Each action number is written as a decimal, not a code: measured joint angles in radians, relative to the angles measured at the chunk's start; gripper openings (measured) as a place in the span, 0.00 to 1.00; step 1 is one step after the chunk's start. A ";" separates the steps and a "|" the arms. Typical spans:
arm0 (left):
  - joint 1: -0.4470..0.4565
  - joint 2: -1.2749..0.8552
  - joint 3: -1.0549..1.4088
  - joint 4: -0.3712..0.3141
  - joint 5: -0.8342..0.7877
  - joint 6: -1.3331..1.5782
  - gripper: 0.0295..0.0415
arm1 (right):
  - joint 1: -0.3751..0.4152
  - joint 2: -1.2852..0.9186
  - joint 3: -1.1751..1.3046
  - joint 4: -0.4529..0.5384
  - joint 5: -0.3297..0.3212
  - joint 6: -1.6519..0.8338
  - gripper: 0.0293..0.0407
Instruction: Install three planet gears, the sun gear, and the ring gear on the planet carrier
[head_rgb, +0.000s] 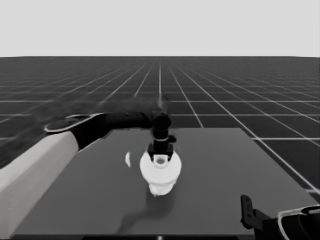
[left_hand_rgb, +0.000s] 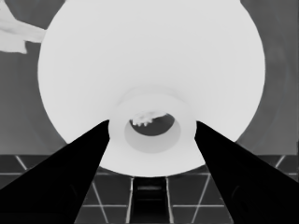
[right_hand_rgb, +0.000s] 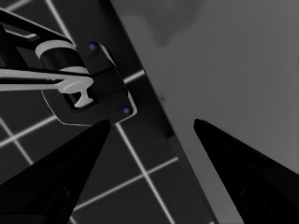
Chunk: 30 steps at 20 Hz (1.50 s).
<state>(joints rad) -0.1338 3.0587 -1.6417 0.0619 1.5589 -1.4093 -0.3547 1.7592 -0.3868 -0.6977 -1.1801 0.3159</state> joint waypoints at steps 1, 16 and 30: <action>0.092 0.005 -0.019 0.077 -0.012 0.012 0.44 | 0.000 0.000 0.000 0.000 0.000 0.000 0.81; 0.198 0.026 -0.094 0.177 -0.043 0.109 0.44 | 0.000 0.000 0.000 0.000 0.000 0.000 0.81; 0.211 0.025 -0.095 0.176 -0.044 0.231 0.44 | 0.000 0.000 0.000 0.000 0.000 0.000 0.81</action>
<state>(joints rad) 0.0773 3.0840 -1.7369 0.2381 1.5153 -1.1787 -0.3547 1.7592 -0.3868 -0.6977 -1.1801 0.3159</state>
